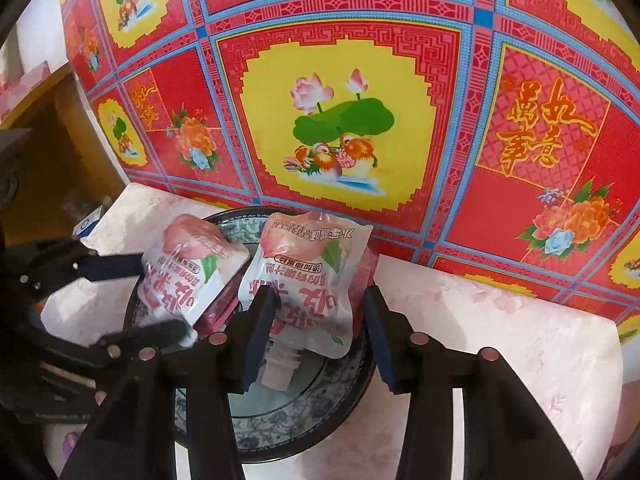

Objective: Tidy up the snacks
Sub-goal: 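Lower the pouches onto the plate and open both grippers, then withdraw both tools from the plate back toward the snack pile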

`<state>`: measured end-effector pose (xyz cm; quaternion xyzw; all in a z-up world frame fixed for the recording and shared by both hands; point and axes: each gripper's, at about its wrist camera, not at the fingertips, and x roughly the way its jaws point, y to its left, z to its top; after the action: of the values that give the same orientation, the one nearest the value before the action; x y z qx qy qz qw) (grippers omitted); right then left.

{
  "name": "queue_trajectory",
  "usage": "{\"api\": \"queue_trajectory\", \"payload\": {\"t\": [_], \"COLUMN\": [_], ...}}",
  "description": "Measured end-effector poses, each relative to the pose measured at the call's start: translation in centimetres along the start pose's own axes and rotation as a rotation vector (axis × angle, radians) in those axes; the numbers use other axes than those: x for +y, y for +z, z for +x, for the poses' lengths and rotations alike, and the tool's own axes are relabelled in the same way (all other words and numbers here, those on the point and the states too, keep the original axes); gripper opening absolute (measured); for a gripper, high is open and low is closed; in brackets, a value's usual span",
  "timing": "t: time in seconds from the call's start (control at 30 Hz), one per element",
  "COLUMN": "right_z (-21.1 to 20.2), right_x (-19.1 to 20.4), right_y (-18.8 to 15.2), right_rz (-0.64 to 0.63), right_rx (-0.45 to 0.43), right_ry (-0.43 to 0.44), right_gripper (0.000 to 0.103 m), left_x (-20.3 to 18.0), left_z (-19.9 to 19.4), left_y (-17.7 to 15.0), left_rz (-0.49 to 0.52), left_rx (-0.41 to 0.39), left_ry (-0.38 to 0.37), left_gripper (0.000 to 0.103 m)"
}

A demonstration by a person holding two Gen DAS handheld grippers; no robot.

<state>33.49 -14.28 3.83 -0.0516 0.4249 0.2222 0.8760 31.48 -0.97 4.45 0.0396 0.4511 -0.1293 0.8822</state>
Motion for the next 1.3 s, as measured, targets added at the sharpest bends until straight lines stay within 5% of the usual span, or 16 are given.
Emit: {"api": "queue_trajectory", "payload": {"t": [0.2, 0.4, 0.63, 0.77, 0.93, 1.3], "right_z": [0.1, 0.3, -5.1, -7.9, -11.0, -15.9], "right_x": [0.0, 0.5, 1.3, 2.1, 3.9, 7.4], "right_y": [0.0, 0.5, 0.1, -1.6, -4.6, -11.3], "right_rz": [0.0, -0.041, -0.026, -0.018, -0.024, -0.046], "right_rx": [0.0, 0.073, -0.015, -0.048, -0.084, -0.137], "right_ry": [0.001, -0.034, -0.03, -0.025, -0.012, 0.009], "right_gripper": [0.047, 0.06, 0.072, 0.072, 0.072, 0.072], "left_x": [-0.3, -0.4, -1.2, -1.4, -2.4, -5.9], "left_z": [0.9, -1.6, -5.1, -8.7, -13.1, -18.2], "left_y": [0.4, 0.9, 0.4, -1.4, -4.3, -10.9], "left_rz": [-0.007, 0.001, -0.032, -0.037, -0.023, -0.013], "left_rx": [-0.054, -0.11, -0.156, -0.189, -0.254, -0.322], "left_ry": [0.053, 0.06, 0.1, 0.096, 0.181, 0.21], "left_gripper": [0.063, 0.071, 0.072, 0.074, 0.078, 0.078]}}
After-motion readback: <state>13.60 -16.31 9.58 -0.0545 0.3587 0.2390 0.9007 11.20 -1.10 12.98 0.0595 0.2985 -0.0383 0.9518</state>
